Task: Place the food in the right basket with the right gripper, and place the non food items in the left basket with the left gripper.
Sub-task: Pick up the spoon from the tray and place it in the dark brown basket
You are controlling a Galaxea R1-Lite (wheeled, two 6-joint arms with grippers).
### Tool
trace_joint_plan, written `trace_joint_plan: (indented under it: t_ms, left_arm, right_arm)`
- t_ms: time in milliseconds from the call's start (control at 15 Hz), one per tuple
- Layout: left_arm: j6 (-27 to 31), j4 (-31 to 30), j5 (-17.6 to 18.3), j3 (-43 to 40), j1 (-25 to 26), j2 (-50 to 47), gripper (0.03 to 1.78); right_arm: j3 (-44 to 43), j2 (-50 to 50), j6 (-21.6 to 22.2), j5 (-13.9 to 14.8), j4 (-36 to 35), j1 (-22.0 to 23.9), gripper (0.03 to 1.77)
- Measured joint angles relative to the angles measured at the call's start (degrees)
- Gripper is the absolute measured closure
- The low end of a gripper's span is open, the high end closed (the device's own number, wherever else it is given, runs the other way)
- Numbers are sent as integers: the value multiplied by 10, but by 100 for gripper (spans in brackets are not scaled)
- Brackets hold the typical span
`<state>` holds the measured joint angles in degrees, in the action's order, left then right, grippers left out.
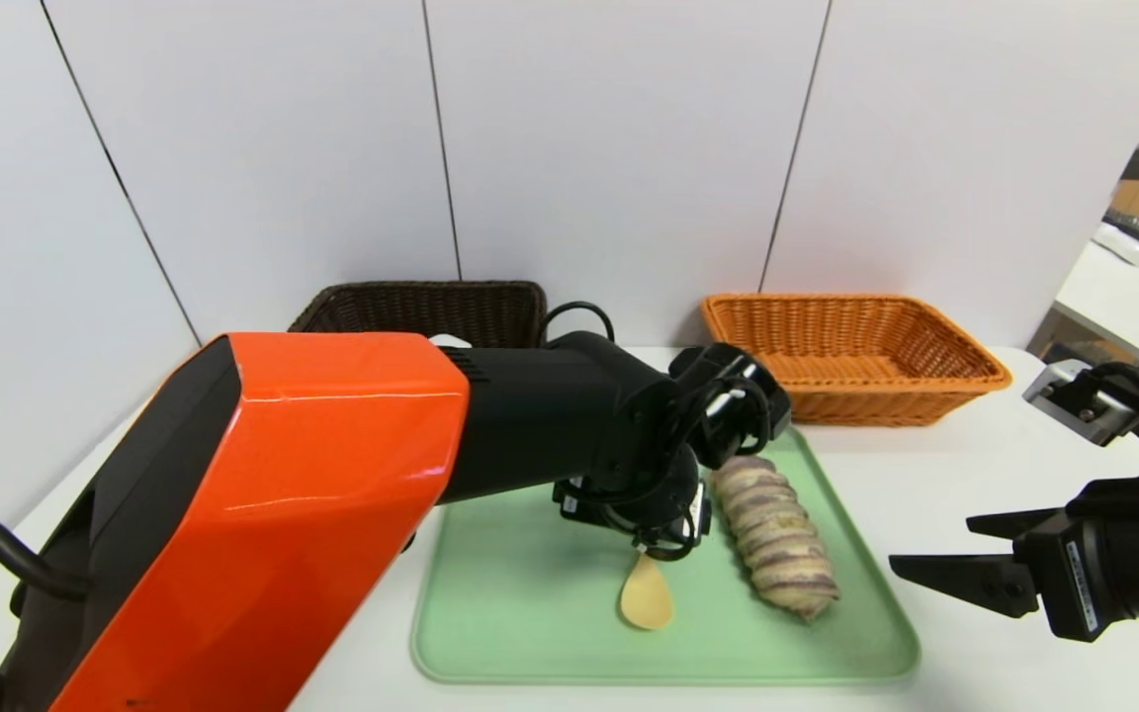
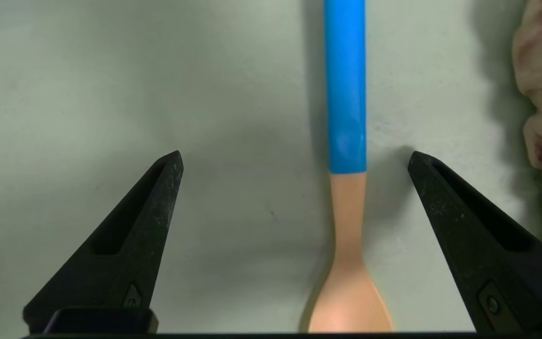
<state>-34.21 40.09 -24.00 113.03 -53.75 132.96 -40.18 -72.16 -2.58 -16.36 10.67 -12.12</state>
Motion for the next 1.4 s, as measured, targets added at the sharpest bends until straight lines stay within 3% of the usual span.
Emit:
trace_joint_plan:
  t_ms: [1400]
  left_arm:
    - [-9,1,7,1,5,-1,12]
  right_arm:
    - [-5,1,0,0,-1,0,10]
